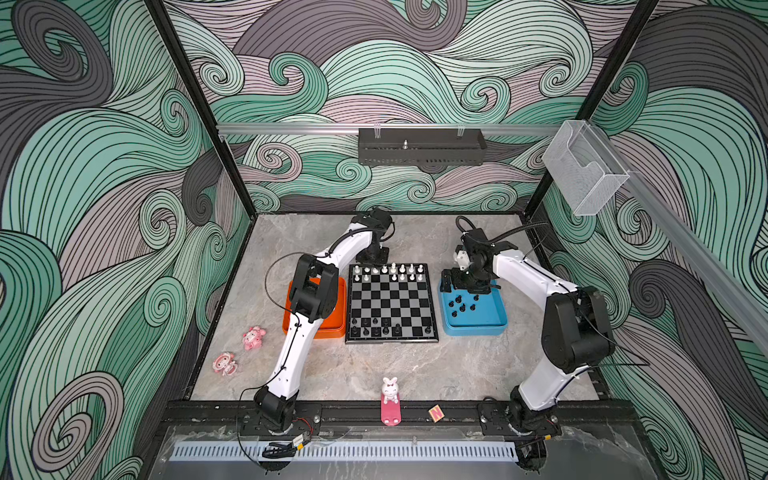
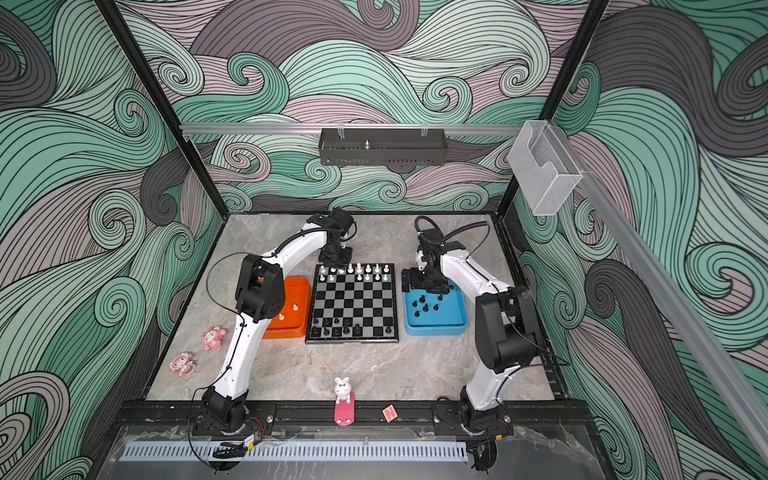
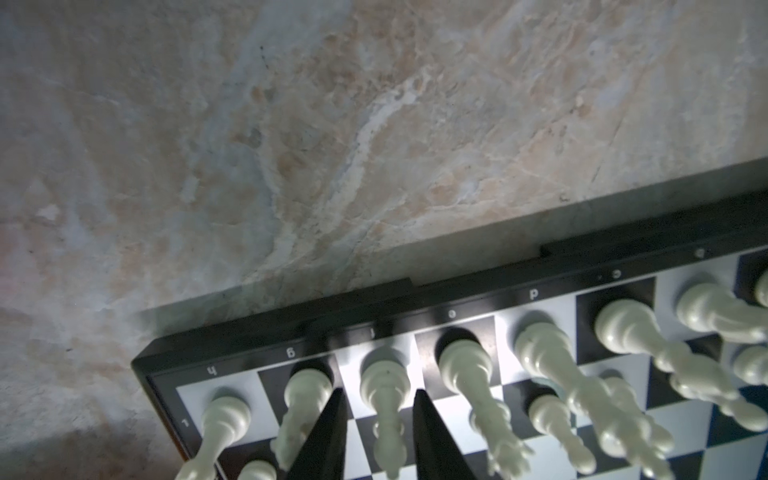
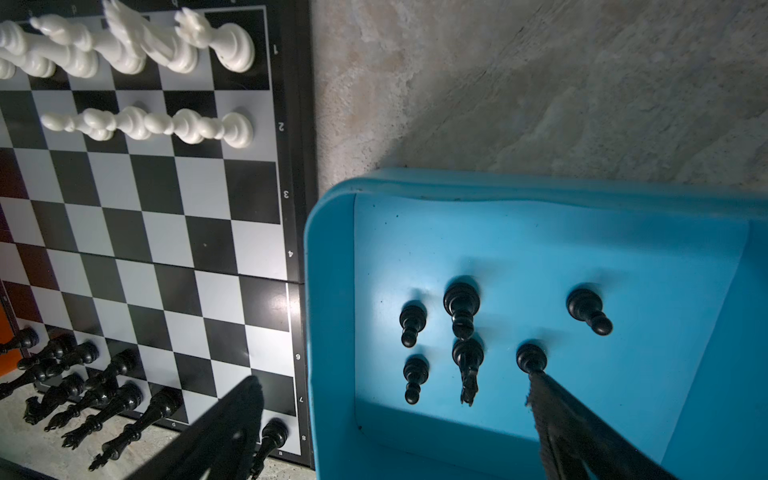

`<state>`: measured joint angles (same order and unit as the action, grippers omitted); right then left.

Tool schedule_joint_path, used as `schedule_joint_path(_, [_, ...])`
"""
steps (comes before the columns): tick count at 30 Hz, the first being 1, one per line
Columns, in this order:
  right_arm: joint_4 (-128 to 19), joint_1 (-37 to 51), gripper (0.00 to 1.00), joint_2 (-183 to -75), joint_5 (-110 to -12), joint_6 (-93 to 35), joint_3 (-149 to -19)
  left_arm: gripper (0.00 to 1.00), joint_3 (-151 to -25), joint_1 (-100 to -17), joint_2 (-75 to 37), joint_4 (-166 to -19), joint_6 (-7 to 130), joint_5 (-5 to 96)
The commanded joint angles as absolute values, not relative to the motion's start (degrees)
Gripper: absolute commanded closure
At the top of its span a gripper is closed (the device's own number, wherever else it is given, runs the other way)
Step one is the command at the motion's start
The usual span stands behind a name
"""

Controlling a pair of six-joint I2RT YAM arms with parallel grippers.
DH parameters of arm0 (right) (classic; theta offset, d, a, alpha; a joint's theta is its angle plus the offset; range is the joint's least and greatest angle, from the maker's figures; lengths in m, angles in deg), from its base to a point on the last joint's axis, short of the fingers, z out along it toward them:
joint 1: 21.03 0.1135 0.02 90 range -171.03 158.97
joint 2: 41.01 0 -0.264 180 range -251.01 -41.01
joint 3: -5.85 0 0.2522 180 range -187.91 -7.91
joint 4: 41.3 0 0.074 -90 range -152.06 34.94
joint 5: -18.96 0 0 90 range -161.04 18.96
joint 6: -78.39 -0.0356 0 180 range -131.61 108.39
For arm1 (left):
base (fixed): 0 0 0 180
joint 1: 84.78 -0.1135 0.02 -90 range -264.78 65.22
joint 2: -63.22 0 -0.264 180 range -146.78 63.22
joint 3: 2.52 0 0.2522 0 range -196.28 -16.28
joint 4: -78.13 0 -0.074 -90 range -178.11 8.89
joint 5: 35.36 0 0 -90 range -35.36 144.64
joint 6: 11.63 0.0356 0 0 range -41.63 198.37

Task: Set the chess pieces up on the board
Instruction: 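Lower the white pawn onto its square and open the left gripper, then raise the left gripper back over the orange tray while the right rises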

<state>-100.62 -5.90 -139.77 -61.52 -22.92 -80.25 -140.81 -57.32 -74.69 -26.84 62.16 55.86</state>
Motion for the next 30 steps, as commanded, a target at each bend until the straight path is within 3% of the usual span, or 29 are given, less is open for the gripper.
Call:
schedule_joint_path(1, [-100.6, -6.3, 0.0, -139.9, -60.7, -22.9, -80.3, 0.67, -141.4, -56.8, -72.5, -25.8, 61.8, 57.6])
schedule_joint_path(23, [-101.6, -6.2, 0.0, -137.3, -61.9, -24.2, -80.8, 0.56, -138.6, -56.4, -61.7, -25.8, 61.3, 58.8])
schedule_joint_path(30, [-102.4, -6.3, 0.0, -136.6, -62.7, -23.9, -81.5, 0.39, -138.1, -56.5, -56.7, -24.1, 63.4, 65.1])
